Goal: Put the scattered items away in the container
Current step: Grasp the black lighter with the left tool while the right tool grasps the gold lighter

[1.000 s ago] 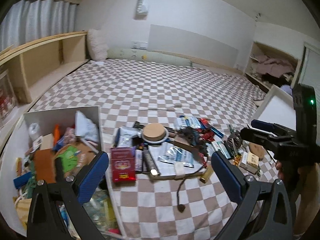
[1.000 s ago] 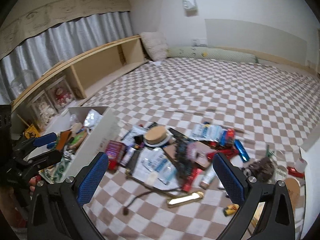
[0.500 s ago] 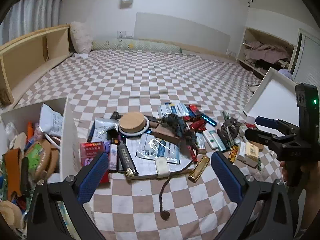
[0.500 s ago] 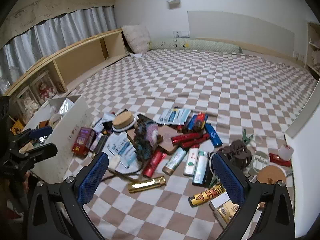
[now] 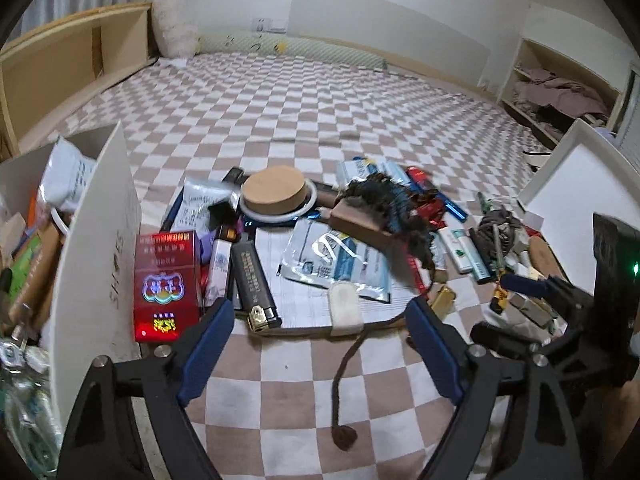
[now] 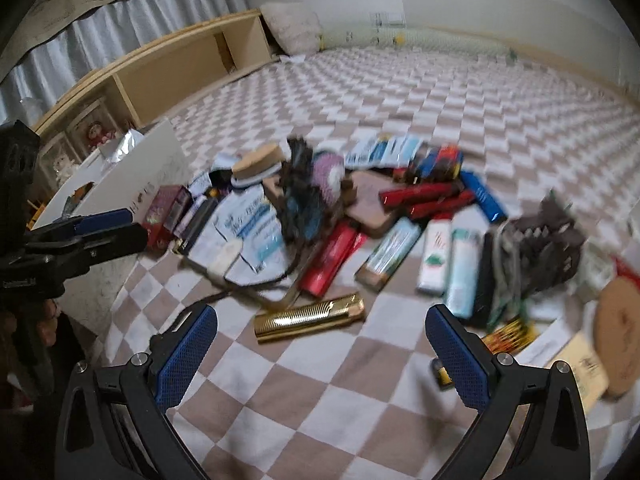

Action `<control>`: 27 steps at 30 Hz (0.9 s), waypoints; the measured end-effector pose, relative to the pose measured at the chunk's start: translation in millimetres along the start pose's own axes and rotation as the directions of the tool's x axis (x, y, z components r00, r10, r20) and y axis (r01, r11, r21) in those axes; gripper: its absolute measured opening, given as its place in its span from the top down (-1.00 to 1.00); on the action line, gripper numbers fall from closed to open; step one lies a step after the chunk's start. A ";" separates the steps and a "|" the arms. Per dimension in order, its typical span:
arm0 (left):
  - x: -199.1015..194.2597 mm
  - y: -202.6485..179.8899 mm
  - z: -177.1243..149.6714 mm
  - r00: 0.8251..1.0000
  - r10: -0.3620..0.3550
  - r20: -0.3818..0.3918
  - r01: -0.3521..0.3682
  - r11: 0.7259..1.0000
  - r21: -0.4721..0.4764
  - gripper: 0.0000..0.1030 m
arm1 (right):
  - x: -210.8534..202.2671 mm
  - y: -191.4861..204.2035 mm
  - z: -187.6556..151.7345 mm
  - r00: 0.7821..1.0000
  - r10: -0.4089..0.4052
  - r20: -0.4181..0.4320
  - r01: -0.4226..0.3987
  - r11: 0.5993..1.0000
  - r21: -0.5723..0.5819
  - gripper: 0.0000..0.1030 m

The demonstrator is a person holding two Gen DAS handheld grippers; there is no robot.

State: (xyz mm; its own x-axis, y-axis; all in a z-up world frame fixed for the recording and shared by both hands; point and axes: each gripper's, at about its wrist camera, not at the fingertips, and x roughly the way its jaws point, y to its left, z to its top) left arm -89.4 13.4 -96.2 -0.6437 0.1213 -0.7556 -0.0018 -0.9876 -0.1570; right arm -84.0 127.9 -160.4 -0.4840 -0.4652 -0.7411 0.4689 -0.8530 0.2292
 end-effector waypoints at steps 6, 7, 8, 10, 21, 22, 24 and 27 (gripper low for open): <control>24.6 6.4 -3.6 0.999 0.035 -0.035 -0.036 0.999 -0.029 -0.39 | 22.4 3.2 -10.0 0.998 -0.051 -0.040 0.049 0.997 -0.058 -1.00; 29.2 7.4 -3.8 0.998 0.045 -0.041 -0.047 0.998 -0.035 -0.37 | 24.5 2.9 -10.4 0.998 -0.052 -0.041 0.049 0.997 -0.062 -1.00; 32.8 8.8 -4.0 0.997 0.056 -0.044 -0.058 0.998 -0.039 -0.37 | 26.6 2.3 -10.5 0.998 -0.050 -0.040 0.048 0.997 -0.064 -1.00; 39.6 8.4 -4.4 0.995 0.087 -0.042 -0.088 0.996 -0.034 -0.37 | 30.2 -0.5 -9.4 0.998 -0.047 -0.041 0.044 0.997 -0.057 -1.00; 58.3 16.8 -9.8 0.992 0.113 -0.052 -0.115 0.992 -0.046 0.03 | 48.2 10.6 -11.6 0.995 -0.039 -0.090 0.027 0.991 -0.130 -1.00; 58.1 15.9 -9.7 0.992 0.115 -0.051 -0.117 0.992 -0.044 0.09 | 50.9 12.1 -11.4 0.994 -0.049 -0.096 0.035 0.990 -0.139 -1.00; 56.9 15.9 -10.2 0.991 0.121 -0.049 -0.124 0.991 -0.045 0.16 | 55.1 12.3 -11.3 0.992 -0.060 -0.108 0.044 0.988 -0.145 -1.00; 54.6 19.1 -10.3 0.990 0.134 -0.048 -0.136 0.989 -0.054 0.38 | 55.2 11.0 -10.9 0.992 -0.069 -0.109 0.054 0.989 -0.140 -0.99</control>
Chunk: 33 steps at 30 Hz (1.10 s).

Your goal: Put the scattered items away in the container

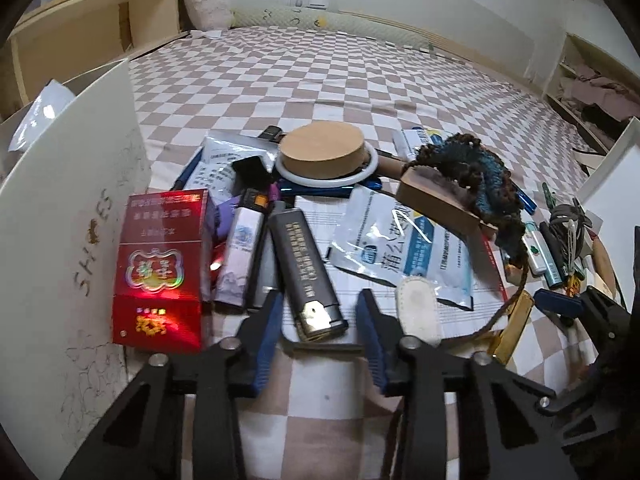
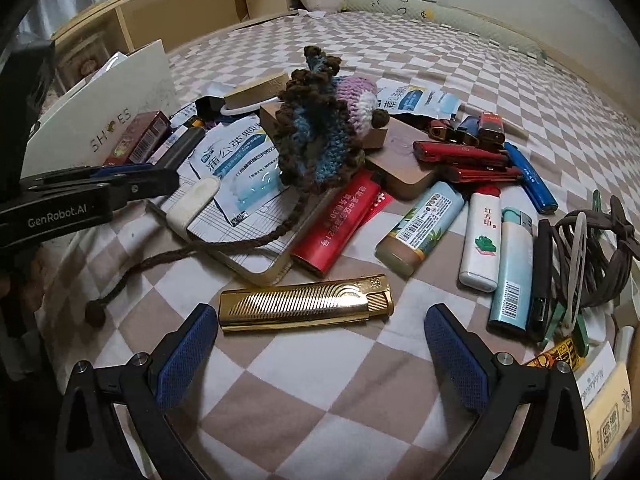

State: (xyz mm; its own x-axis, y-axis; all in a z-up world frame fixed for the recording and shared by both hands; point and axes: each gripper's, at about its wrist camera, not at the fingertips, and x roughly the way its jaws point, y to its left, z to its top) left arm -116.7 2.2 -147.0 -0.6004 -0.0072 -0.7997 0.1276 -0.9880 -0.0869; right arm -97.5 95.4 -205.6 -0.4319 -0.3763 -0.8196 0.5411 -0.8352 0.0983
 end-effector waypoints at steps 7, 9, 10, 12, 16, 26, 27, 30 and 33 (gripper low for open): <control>-7.2 -1.4 -6.0 1.000 0.007 -0.009 -0.007 1.000 0.022 0.49 | -6.1 -7.4 -3.5 0.999 -0.024 0.025 0.023 0.999 0.046 -0.57; -11.4 -2.5 -10.2 1.000 0.005 -0.012 -0.004 0.999 0.037 0.49 | -8.9 -8.9 -6.3 0.999 -0.026 0.027 0.025 0.998 0.058 -0.57; -14.2 -2.9 -13.4 1.000 0.005 -0.014 -0.005 0.999 0.048 0.49 | -10.4 -10.1 -8.1 0.999 -0.026 0.028 0.024 0.997 0.067 -0.57; -19.3 -3.1 -19.6 1.000 0.009 -0.021 -0.007 0.998 0.067 0.49 | -13.3 -12.0 -11.5 0.999 -0.023 0.027 0.021 0.996 0.083 -0.57; -30.1 0.8 -32.3 0.999 0.006 -0.046 -0.003 0.997 0.078 0.49 | -21.2 -15.0 -20.4 1.000 -0.019 0.025 0.016 0.994 0.111 -0.57; -47.2 -24.3 -68.0 0.992 -0.026 -0.120 0.043 0.989 0.144 0.30 | -33.3 -12.3 -38.0 0.999 -0.026 0.021 0.023 0.990 0.140 -0.57; -47.8 -26.9 -70.4 0.992 -0.028 -0.127 0.047 0.988 0.146 0.16 | -34.6 -12.9 -39.3 0.999 -0.025 0.022 0.022 0.989 0.143 -0.57; -52.4 -31.8 -76.8 0.990 -0.046 -0.134 0.067 0.986 0.151 -0.08 | -37.2 -12.8 -42.9 0.999 -0.023 0.026 0.019 0.989 0.150 -0.57; -53.4 -37.6 -77.7 0.986 -0.085 -0.142 0.107 0.983 0.151 -0.08 | -38.6 -13.0 -45.0 0.999 -0.024 0.031 0.019 0.986 0.164 -0.57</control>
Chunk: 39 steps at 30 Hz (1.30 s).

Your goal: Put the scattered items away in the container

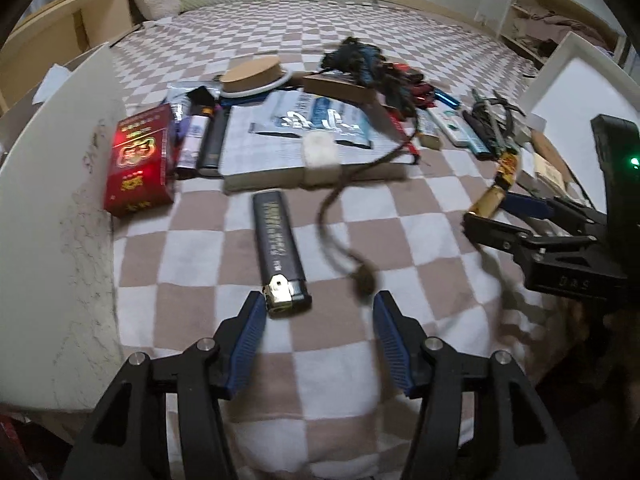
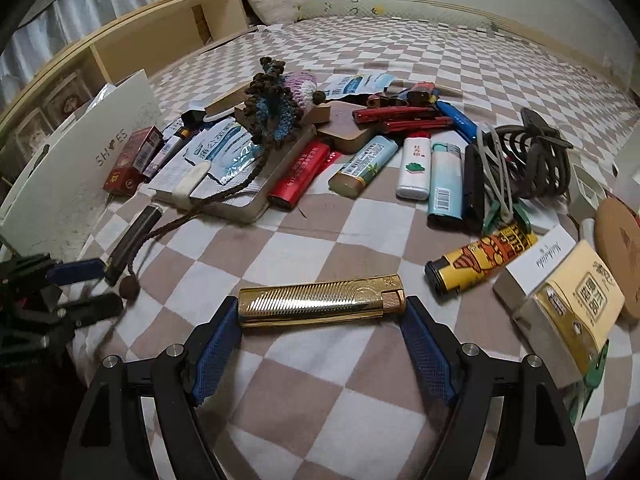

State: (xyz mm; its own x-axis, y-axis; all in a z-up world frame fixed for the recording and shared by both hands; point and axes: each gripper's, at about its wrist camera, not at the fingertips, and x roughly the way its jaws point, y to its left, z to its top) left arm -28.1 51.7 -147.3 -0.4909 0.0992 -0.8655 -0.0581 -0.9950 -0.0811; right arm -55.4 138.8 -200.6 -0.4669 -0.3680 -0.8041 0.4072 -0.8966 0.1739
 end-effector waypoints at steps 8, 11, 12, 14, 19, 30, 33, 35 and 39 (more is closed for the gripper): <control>9.4 -26.8 21.5 0.990 -0.138 0.037 0.136 0.990 0.046 -0.08 | -1.7 -2.5 -1.6 1.000 0.018 0.008 -0.018 1.000 0.017 -0.57; 11.5 -36.8 30.0 0.982 -0.186 0.035 0.184 0.981 0.064 -0.08 | -2.4 -4.0 -2.3 1.000 0.023 0.009 -0.024 1.000 0.016 -0.57; 10.4 -39.6 31.1 0.979 -0.203 0.030 0.200 0.977 0.074 -0.08 | -2.4 -4.4 -2.5 1.000 0.025 0.009 -0.025 1.000 0.015 -0.57; 5.8 -40.5 30.5 0.978 -0.207 0.030 0.203 0.974 0.100 -0.09 | -2.2 -5.1 -2.3 1.000 0.028 0.008 -0.028 1.000 0.014 -0.57; -3.5 -11.2 27.6 0.992 -0.111 0.058 0.108 0.992 0.060 -0.16 | -1.6 -6.6 -1.5 0.999 0.035 0.006 -0.035 0.999 0.017 -0.57; -0.1 8.5 34.4 0.964 0.251 0.087 -0.262 0.952 0.160 -0.17 | -1.5 -5.3 -1.4 1.000 0.030 0.003 -0.030 1.000 0.011 -0.58; 14.9 3.7 31.3 0.957 0.284 0.051 -0.289 0.933 0.215 -0.17 | -1.6 -5.5 -1.5 1.000 0.029 0.003 -0.029 1.000 0.010 -0.58; 21.9 5.0 29.8 0.971 0.238 0.020 -0.236 0.947 0.216 -0.17 | -1.6 -5.5 -1.5 1.000 0.029 0.003 -0.029 1.000 0.010 -0.58; 22.6 3.0 29.4 0.996 0.090 0.001 -0.088 0.972 0.216 -0.17 | -1.8 -5.5 -1.9 0.999 0.032 0.003 -0.032 0.999 0.010 -0.58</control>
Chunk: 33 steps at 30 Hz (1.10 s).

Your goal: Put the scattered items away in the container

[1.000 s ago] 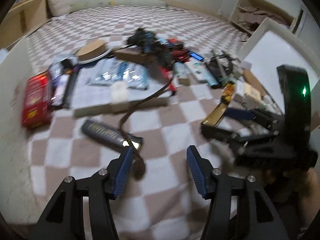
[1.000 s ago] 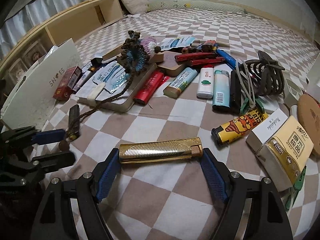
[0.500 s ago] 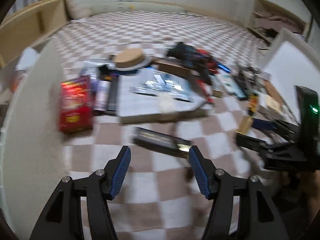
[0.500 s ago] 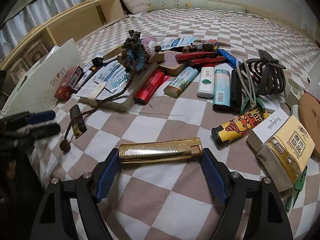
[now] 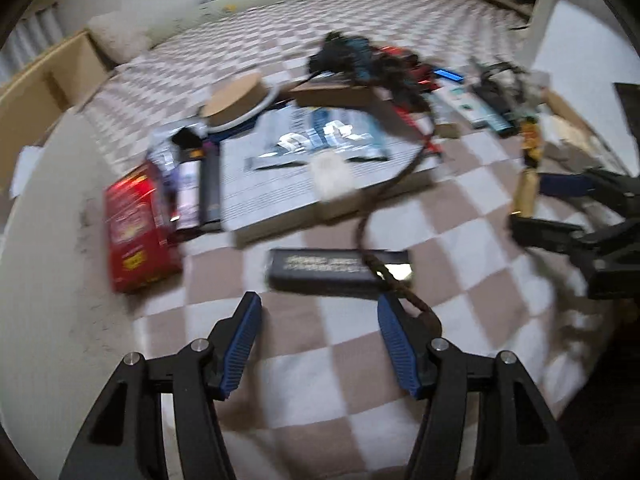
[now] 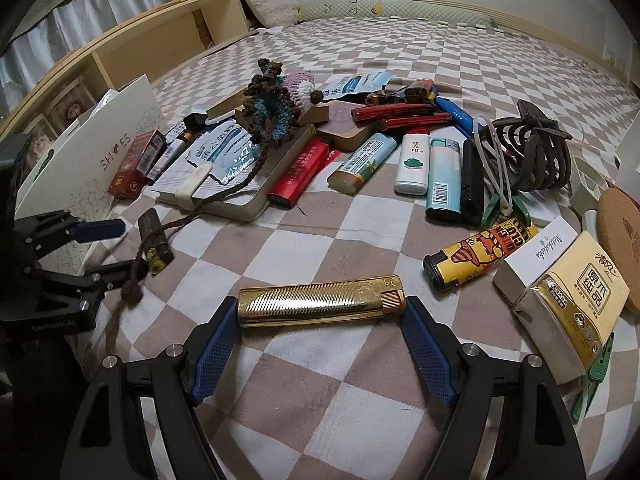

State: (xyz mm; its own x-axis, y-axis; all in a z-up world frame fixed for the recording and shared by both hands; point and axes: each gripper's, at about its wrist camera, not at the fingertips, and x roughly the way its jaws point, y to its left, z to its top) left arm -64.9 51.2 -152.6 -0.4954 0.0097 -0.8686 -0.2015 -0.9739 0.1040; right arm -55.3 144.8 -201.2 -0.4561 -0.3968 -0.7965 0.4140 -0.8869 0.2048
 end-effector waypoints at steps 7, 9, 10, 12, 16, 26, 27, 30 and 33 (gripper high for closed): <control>5.0 3.7 5.9 0.994 -0.107 0.017 0.107 0.994 -0.021 -0.42 | -0.2 -0.3 -0.5 1.000 0.003 0.000 -0.003 1.000 0.002 -0.58; 5.1 4.3 5.1 0.992 -0.125 0.019 0.126 0.992 -0.022 -0.44 | -0.4 -0.1 -0.4 1.000 0.002 -0.001 -0.002 1.000 0.002 -0.58; 6.4 3.5 6.0 0.991 -0.131 0.021 0.132 0.991 -0.021 -0.48 | -0.5 0.0 -0.5 1.000 0.002 0.000 -0.002 1.000 0.002 -0.58; 8.2 4.1 7.2 0.990 -0.141 0.024 0.141 0.990 -0.021 -0.56 | -0.7 0.0 -0.4 1.000 0.001 0.000 -0.001 1.000 0.000 -0.58; 15.6 8.7 11.6 0.993 -0.111 0.037 0.112 0.993 -0.023 -0.80 | -0.3 0.4 -0.5 1.000 -0.003 0.000 0.003 1.000 -0.003 -0.58; 22.9 14.2 16.0 0.993 -0.103 0.062 0.104 0.995 -0.011 -0.80 | 4.0 4.3 -1.4 0.999 -0.032 -0.008 0.032 0.999 -0.037 -0.58; 23.2 14.9 15.8 0.992 -0.113 0.063 0.114 0.993 -0.015 -0.77 | 4.1 4.5 -1.3 0.999 -0.033 -0.008 0.033 0.999 -0.038 -0.58; 20.7 14.8 14.4 0.989 -0.127 0.075 0.129 0.991 -0.023 -0.58 | 4.0 4.4 -1.1 0.999 -0.032 -0.008 0.032 0.999 -0.037 -0.58; 19.0 13.2 11.6 0.989 -0.124 0.079 0.126 0.992 -0.029 -0.58 | 3.9 4.4 -0.7 0.999 -0.035 -0.008 0.034 0.999 -0.037 -0.58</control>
State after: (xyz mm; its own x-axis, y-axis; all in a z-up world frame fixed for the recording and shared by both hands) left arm -86.8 41.2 -162.1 -0.5315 0.1480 -0.8340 -0.2377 -0.9711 -0.0209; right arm -54.7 139.6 -203.8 -0.4636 -0.3638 -0.8079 0.4269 -0.8907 0.1562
